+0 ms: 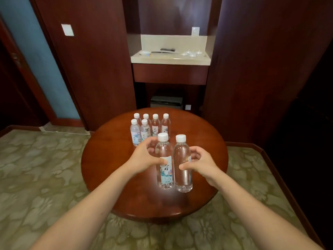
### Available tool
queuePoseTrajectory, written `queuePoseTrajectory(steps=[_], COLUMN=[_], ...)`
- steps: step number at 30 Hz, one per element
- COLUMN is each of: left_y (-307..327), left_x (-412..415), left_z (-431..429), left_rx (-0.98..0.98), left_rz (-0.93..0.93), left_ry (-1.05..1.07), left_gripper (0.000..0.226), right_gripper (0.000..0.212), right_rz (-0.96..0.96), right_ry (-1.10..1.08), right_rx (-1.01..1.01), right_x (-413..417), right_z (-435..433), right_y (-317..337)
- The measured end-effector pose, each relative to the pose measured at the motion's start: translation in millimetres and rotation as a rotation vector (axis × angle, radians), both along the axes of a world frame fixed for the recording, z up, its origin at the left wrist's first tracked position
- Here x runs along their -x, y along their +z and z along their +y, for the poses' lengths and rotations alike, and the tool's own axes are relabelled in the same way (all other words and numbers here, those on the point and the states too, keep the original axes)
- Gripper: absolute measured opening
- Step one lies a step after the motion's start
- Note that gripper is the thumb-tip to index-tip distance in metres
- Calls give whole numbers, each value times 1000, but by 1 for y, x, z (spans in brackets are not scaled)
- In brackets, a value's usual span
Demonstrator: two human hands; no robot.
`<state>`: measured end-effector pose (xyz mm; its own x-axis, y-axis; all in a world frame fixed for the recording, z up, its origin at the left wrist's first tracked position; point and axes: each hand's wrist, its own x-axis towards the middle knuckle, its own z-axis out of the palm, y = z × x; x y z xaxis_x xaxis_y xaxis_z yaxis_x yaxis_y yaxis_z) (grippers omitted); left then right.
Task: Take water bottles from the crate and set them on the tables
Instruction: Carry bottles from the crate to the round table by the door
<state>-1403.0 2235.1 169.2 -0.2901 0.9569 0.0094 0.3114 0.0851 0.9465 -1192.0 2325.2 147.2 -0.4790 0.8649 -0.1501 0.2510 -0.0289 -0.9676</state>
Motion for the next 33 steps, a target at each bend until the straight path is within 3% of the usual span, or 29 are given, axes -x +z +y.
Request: queuePoseTrajectory(steps=[8, 12, 24, 29, 33], left_y=[-51, -92, -152, -147, -128], left_x=[72, 88, 89, 88, 90], left_z=[134, 171, 192, 187, 182], left_rx=[114, 164, 171, 187, 184], left_rz=[126, 86, 131, 169, 243], left_ry=[-13, -35, -91, -112, -129], left_gripper=[78, 80, 78, 78, 62], right_gripper=[72, 70, 73, 74, 79], right_rz=[-58, -86, -125, -321, -378], right_ry=[-108, -156, -195, -49, 76], right_rx=[22, 44, 3, -104, -150], right_x=[82, 101, 108, 102, 97], right_z=[118, 146, 152, 149, 159], right_y=[-64, -101, -149, -137, -111])
